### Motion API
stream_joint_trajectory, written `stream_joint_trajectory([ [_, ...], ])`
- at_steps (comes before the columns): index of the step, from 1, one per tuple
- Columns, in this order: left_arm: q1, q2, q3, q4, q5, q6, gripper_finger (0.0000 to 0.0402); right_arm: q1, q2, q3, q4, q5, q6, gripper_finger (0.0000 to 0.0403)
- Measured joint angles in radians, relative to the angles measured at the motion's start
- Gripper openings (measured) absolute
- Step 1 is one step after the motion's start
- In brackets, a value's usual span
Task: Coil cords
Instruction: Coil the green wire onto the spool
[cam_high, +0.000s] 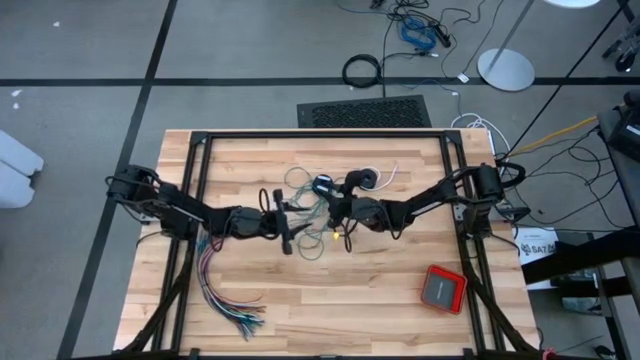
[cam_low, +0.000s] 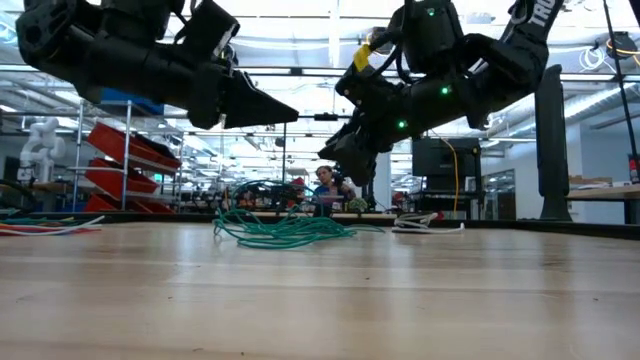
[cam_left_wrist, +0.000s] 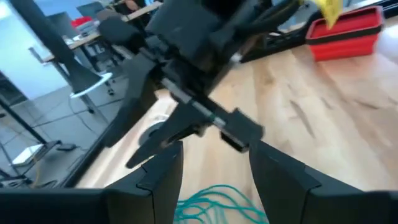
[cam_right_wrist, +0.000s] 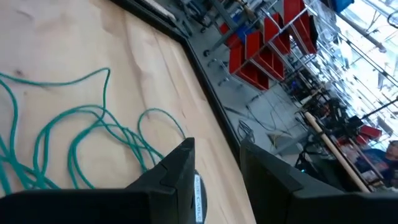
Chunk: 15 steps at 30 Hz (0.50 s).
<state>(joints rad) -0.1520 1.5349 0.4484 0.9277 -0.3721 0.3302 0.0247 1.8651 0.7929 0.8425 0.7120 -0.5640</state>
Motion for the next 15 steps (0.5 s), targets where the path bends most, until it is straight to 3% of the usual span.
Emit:
stream_joint_trajectory([
  [7, 0.043, 0.0, 0.0, 0.003, -0.007, -0.001, 0.0192, -0.035, -0.046, 0.0, -0.058, -0.036, 0.106, 0.0116],
  [15, 0.07, 0.0, 0.0, 0.002, -0.01, -0.001, 0.0192, -0.122, -0.155, 0.0, -0.374, -0.321, 0.369, 0.0116],
])
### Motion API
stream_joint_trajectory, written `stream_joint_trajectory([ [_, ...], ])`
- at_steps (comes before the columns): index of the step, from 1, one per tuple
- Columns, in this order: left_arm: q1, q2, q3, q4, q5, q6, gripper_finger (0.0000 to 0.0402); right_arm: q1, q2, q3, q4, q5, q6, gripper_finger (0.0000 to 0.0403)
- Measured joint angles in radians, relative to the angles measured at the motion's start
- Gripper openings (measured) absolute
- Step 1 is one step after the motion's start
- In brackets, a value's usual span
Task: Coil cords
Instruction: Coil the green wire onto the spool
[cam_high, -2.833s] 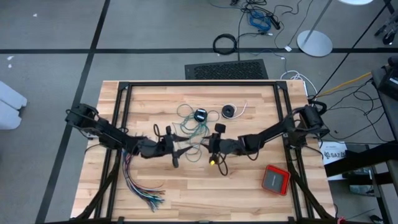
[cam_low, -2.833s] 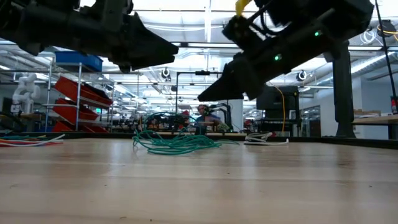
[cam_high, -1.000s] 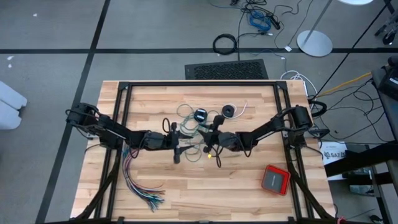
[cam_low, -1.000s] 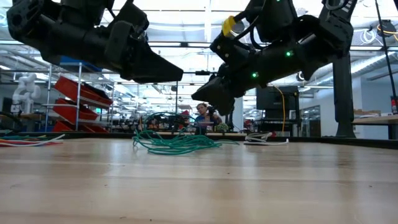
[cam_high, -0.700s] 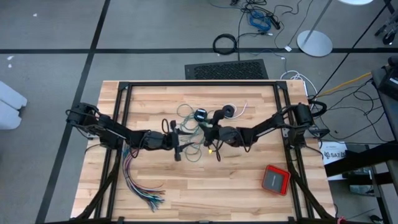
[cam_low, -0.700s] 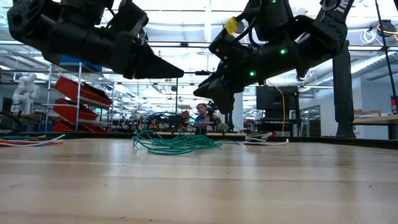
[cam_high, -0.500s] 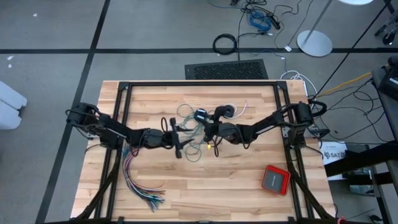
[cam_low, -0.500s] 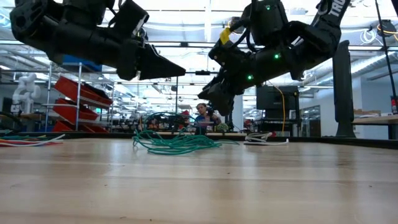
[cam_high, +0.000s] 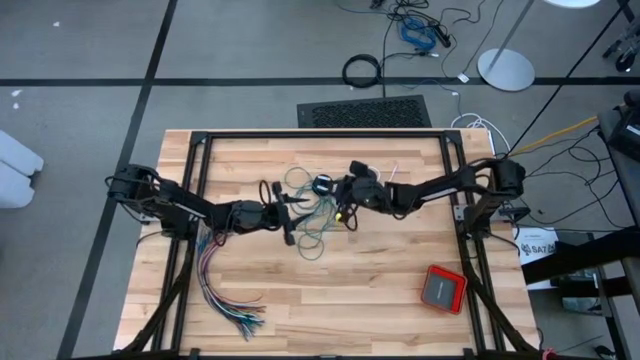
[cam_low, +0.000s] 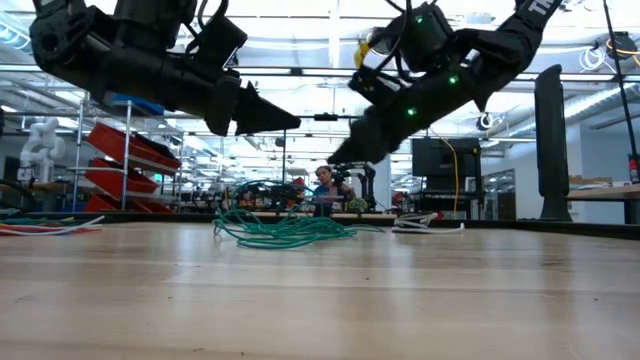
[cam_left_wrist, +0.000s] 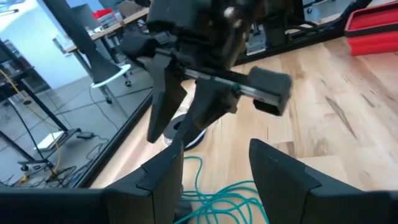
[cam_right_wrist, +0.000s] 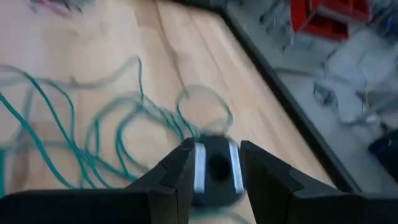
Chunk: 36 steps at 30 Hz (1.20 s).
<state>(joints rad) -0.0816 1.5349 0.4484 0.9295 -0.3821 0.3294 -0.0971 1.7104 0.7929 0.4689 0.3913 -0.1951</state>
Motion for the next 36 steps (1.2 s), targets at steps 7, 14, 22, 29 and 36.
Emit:
stream_joint_trajectory([
  [7, 0.031, 0.0, 0.0, 0.005, 0.0, -0.001, 0.0192, -0.008, -0.018, 0.016, -0.132, -0.062, -0.06, 0.0116],
  [14, 0.064, 0.0, 0.0, 0.015, 0.001, -0.006, 0.0192, -0.011, -0.018, 0.122, -0.315, -0.081, -0.197, 0.0116],
  [22, 0.069, 0.0, 0.0, 0.031, 0.012, -0.01, 0.0192, -0.063, 0.033, 0.238, -0.465, -0.084, -0.183, 0.0116],
  [29, 0.068, 0.0, 0.0, 0.03, 0.012, -0.011, 0.0192, -0.072, 0.124, 0.3, -0.502, -0.111, -0.166, 0.0116],
  [36, 0.068, 0.0, 0.0, 0.019, 0.012, -0.013, 0.0192, -0.073, 0.17, 0.309, -0.51, -0.107, -0.168, 0.0116],
])
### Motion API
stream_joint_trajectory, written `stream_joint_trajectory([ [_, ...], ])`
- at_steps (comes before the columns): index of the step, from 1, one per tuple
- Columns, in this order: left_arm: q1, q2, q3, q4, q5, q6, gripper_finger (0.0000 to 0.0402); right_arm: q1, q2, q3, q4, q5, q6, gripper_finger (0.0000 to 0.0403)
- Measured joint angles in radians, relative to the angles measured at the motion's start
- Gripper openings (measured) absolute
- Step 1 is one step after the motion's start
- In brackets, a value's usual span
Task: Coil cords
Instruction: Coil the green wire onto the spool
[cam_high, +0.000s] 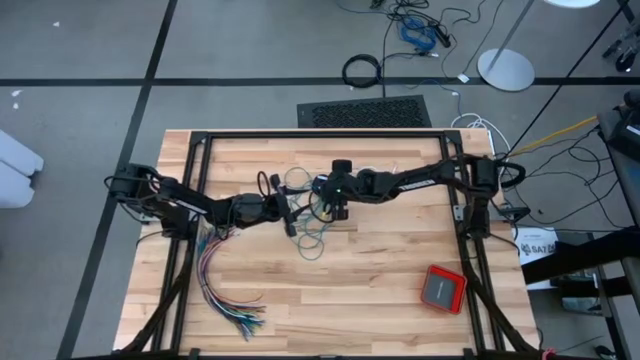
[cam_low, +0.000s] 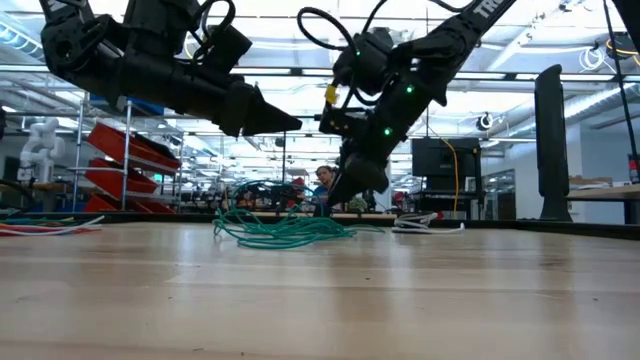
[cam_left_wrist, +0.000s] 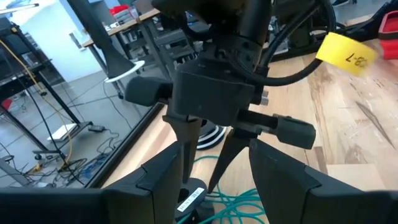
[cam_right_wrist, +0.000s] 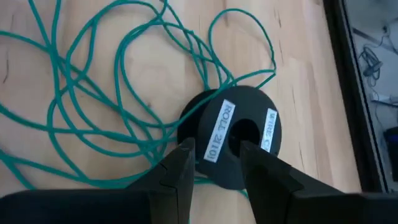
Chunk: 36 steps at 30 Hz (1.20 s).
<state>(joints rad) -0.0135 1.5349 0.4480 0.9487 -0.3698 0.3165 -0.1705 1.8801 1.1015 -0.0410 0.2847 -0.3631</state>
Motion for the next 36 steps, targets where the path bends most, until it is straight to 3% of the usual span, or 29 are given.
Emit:
stream_joint_trajectory([
  [8, 0.0, 0.0, 0.0, 0.0, 0.0, 0.0, 0.0192, -0.005, 0.029, -0.001, 0.009, 0.002, -0.008, 0.0116],
  [12, 0.0, 0.0, 0.0, 0.0, 0.0, 0.0, 0.0192, -0.005, 0.029, -0.001, 0.029, 0.057, -0.016, 0.0116],
  [17, 0.0, 0.0, 0.0, 0.001, 0.0, 0.001, 0.0192, -0.02, 0.029, -0.001, 0.03, -0.005, 0.005, 0.0116],
  [29, 0.0, 0.0, 0.0, 0.004, 0.0, 0.001, 0.0192, -0.018, 0.029, -0.001, 0.07, -0.004, 0.01, 0.0114],
  [36, 0.0, 0.0, 0.0, 0.009, 0.0, -0.022, 0.0192, -0.033, 0.052, 0.0, 0.085, -0.012, 0.035, 0.0042],
])
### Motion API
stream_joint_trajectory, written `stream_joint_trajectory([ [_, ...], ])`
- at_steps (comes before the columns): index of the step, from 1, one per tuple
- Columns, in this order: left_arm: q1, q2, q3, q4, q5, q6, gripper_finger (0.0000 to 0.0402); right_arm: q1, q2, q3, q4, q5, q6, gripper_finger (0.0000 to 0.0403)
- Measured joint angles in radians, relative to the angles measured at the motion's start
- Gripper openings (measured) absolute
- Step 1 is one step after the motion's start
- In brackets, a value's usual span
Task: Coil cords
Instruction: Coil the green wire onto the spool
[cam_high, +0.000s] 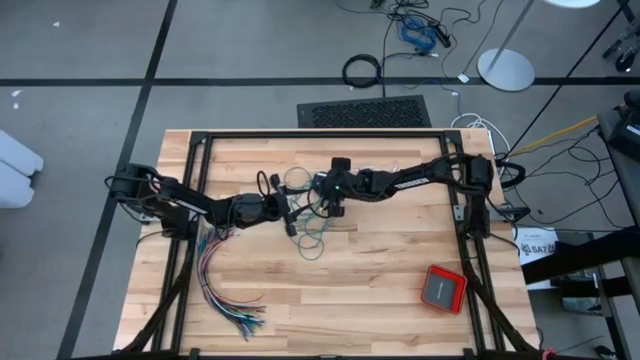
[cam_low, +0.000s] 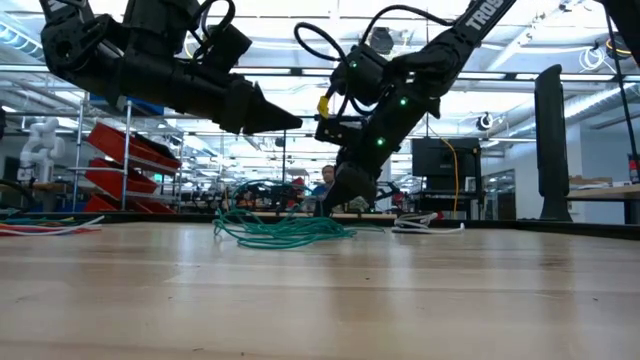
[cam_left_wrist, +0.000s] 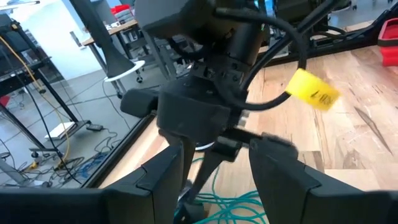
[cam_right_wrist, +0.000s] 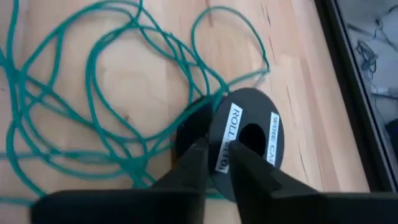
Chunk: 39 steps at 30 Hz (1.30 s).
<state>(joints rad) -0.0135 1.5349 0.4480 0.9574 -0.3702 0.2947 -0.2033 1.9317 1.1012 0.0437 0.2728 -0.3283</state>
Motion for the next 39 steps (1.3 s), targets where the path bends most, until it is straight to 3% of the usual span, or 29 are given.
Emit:
stream_joint_trajectory([
  [4, 0.0, 0.0, 0.0, 0.003, 0.0, -0.001, 0.0192, 0.0, 0.026, 0.002, 0.014, -0.007, -0.002, 0.0007],
  [11, -0.002, 0.0, 0.0, -0.001, 0.003, -0.001, 0.0192, 0.029, 0.012, -0.002, -0.007, 0.196, -0.019, 0.0],
  [18, -0.002, 0.0, 0.0, -0.005, 0.006, -0.002, 0.0192, 0.067, -0.055, -0.003, -0.006, 0.279, -0.031, 0.0001],
  [27, -0.002, 0.0, 0.0, -0.018, 0.006, -0.007, 0.0192, 0.095, -0.135, -0.002, -0.115, 0.272, 0.036, 0.0001],
  [33, -0.002, 0.0, 0.0, -0.032, 0.007, -0.052, 0.0192, 0.096, -0.186, -0.002, -0.283, 0.131, 0.183, 0.0001],
  [39, -0.002, 0.0, 0.0, -0.032, 0.007, -0.053, 0.0192, 0.107, -0.227, -0.002, -0.391, 0.113, 0.222, 0.0],
])
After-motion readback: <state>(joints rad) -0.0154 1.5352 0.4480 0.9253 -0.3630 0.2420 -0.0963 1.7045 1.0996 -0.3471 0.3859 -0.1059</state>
